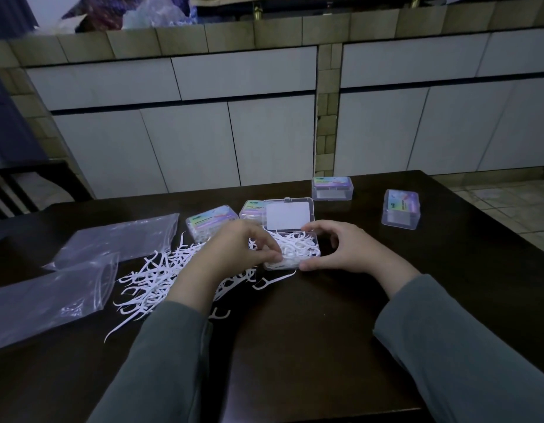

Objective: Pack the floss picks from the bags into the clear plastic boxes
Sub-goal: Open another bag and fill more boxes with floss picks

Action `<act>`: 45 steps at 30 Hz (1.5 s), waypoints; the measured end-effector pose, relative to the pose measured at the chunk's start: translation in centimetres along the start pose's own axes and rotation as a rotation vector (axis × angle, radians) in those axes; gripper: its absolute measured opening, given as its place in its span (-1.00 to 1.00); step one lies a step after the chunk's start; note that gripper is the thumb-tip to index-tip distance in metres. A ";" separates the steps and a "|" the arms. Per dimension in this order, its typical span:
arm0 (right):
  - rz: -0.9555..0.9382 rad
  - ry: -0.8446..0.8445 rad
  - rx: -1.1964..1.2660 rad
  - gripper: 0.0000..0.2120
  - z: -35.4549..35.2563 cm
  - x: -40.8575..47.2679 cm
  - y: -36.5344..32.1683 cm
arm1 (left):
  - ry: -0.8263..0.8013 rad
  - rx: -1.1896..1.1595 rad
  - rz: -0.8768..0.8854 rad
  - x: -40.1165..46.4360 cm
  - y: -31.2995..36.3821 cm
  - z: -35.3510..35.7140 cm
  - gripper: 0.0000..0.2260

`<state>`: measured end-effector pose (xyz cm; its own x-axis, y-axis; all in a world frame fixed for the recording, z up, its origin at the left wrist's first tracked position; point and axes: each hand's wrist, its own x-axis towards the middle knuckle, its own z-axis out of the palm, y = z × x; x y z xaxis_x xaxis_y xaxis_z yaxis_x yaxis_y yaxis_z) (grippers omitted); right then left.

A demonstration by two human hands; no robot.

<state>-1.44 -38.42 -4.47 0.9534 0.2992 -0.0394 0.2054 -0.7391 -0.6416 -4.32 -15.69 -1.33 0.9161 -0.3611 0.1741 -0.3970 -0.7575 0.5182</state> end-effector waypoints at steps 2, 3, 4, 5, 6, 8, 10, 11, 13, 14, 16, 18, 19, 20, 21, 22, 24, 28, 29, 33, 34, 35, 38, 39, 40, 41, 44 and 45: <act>-0.005 0.001 -0.003 -0.23 0.0 0.0 0.1 | 0.003 -0.014 0.010 0.2 0.0 0.5 -0.93; -0.009 0.001 -0.004 -0.23 0.0 0.0 0.1 | 0.004 -0.030 0.008 0.3 0.0 0.8 -0.94; -0.012 0.002 -0.004 -0.22 0.0 0.0 0.1 | 0.013 -0.042 0.006 0.5 0.1 1.1 -0.95; -0.015 0.003 -0.002 -0.23 0.0 0.0 0.1 | 0.029 -0.045 0.004 0.6 0.2 1.3 -0.96; -0.018 0.005 0.001 -0.24 0.0 0.0 0.2 | 0.048 -0.044 0.002 0.8 0.3 1.6 -0.97; -0.021 0.012 0.010 -0.25 0.0 0.0 0.2 | 0.080 -0.056 -0.006 1.1 0.5 2.0 -0.98; -0.016 0.023 0.019 -0.27 0.1 0.0 0.2 | 0.133 -0.097 -0.026 1.1 0.4 1.8 -0.93; -0.012 0.028 0.020 -0.27 0.1 0.0 0.2 | 0.177 -0.134 -0.048 1.0 0.1 1.5 -0.91; -0.004 0.034 0.018 -0.28 0.2 0.1 0.2 | 0.246 -0.176 -0.106 0.6 -0.6 0.6 -0.95; -0.002 0.035 0.019 -0.28 0.3 0.1 0.2 | 0.246 -0.164 -0.141 0.3 -1.0 0.3 -0.97; -0.002 0.038 0.023 -0.28 0.3 0.1 0.2 | 0.188 -0.132 -0.191 -0.1 -1.6 -0.1 -0.96; 0.001 0.042 0.020 -0.29 0.2 0.0 0.1 | 0.130 -0.134 -0.214 -0.2 -1.7 0.1 -0.92; 0.000 0.041 0.018 -0.30 0.2 0.0 0.0 | 0.114 -0.143 -0.221 -0.1 -1.6 0.2 -0.91; -0.005 0.041 0.019 -0.31 0.1 -0.1 -0.1 | 0.110 -0.146 -0.224 0.0 -1.4 0.4 -0.91; -0.011 0.042 0.019 -0.31 0.1 -0.2 -0.2 | 0.113 -0.145 -0.223 0.1 -1.2 0.5 -0.90; -0.016 0.043 0.020 -0.31 0.1 -0.3 -0.2 | 0.120 -0.140 -0.217 0.2 -1.0 0.6 -0.90; -0.016 0.044 0.024 -0.31 0.1 -0.4 -0.3 | 0.139 -0.128 -0.202 0.1 -0.9 0.5 -0.93; -0.012 0.045 0.023 -0.30 0.1 -0.3 -0.3 | 0.142 -0.160 -0.217 -0.4 -2.1 -0.6 -0.95; -0.015 0.045 0.024 -0.30 0.1 -0.3 -0.2 | 0.116 -0.151 -0.225 -0.5 -2.3 -0.7 -0.93; -0.016 0.045 0.021 -0.30 0.2 -0.1 -0.1 | 0.092 -0.125 -0.247 -0.3 -2.0 -0.2 -0.93; -0.016 0.047 0.021 -0.30 0.2 -0.1 -0.1 | 0.097 -0.140 -0.248 -0.2 -1.9 0.0 -0.94; -0.018 0.049 0.021 -0.29 0.2 -0.2 -0.1 | 0.096 -0.157 -0.243 -0.1 -1.9 0.1 -0.95; -0.028 0.045 0.024 -0.29 0.2 -0.2 -0.1 | 0.107 -0.165 -0.234 0.0 -1.8 0.1 -0.97; -0.030 0.042 0.025 -0.29 0.2 -0.2 0.0 | 0.140 -0.147 -0.224 0.0 -1.7 0.2 -0.95; -0.030 0.042 0.026 -0.29 0.2 -0.2 0.0 | 0.188 -0.119 -0.208 0.1 -1.5 0.2 -0.93; -0.028 0.041 0.025 -0.28 0.2 -0.2 0.0 | 0.237 -0.076 -0.177 0.4 -1.1 0.4 -0.91; -0.031 0.034 0.026 -0.28 0.1 -0.1 0.1 | 0.239 0.117 -0.007 1.8 1.1 1.4 -0.83; -0.033 0.028 0.029 -0.26 0.1 -0.1 0.1 | 0.189 0.183 0.040 2.4 1.7 1.9 -0.79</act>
<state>-1.56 -38.42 -4.60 0.9520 0.3062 0.0036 0.2312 -0.7112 -0.6638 -2.89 -18.86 -1.58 0.8867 -0.2975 0.3539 -0.4207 -0.8365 0.3510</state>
